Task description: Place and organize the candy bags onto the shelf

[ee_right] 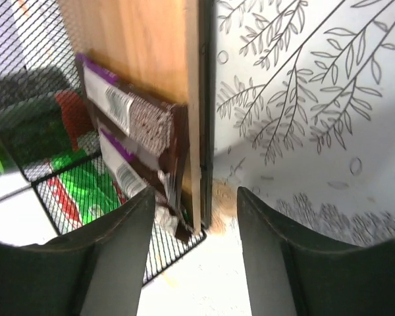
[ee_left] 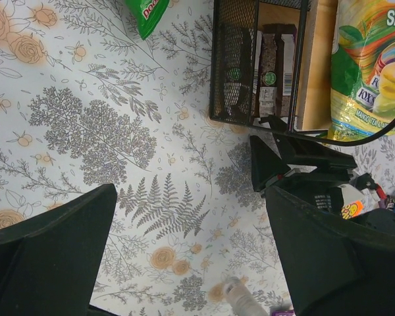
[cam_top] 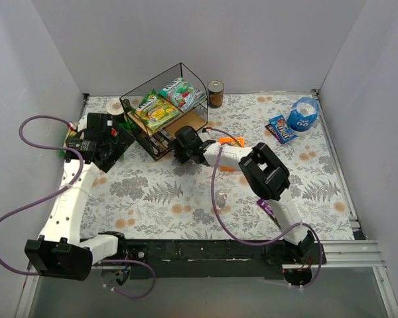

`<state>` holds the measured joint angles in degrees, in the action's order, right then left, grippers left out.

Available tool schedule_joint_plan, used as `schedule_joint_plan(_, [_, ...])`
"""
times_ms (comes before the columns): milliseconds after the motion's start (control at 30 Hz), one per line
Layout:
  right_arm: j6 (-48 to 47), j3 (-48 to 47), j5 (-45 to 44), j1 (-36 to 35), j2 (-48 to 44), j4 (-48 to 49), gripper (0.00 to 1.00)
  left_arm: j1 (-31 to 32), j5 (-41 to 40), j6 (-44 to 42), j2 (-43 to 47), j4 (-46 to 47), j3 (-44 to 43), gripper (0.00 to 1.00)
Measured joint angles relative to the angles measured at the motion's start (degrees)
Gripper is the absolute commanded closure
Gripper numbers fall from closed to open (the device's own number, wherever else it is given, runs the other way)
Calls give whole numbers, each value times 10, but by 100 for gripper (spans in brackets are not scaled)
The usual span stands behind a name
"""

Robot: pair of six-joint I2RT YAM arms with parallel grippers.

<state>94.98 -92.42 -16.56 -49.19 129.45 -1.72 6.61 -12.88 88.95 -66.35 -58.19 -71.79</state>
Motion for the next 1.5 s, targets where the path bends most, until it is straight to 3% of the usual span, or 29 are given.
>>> schedule_joint_plan(300, [-79,29,12,6,-77,-17,39,0,3,-1,12,10,13,2])
schedule_joint_plan(467, [-127,120,22,33,-187,-41,38,0,11,-9,22,27,33,2])
schedule_joint_plan(633, [-176,254,24,113,-352,-79,35,1,32,-25,33,61,68,2])
schedule_joint_plan(800, [-238,313,12,223,-498,-147,35,1,78,-45,36,118,116,2])
schedule_joint_plan(1000, [-278,381,-10,299,-616,-250,35,2,147,-67,35,181,163,2])
schedule_joint_plan(1267, [-281,426,-25,392,-637,-417,28,3,175,-84,27,210,194,2])
schedule_joint_plan(1500, [-317,428,27,420,-592,-451,41,3,173,-89,8,210,194,2])
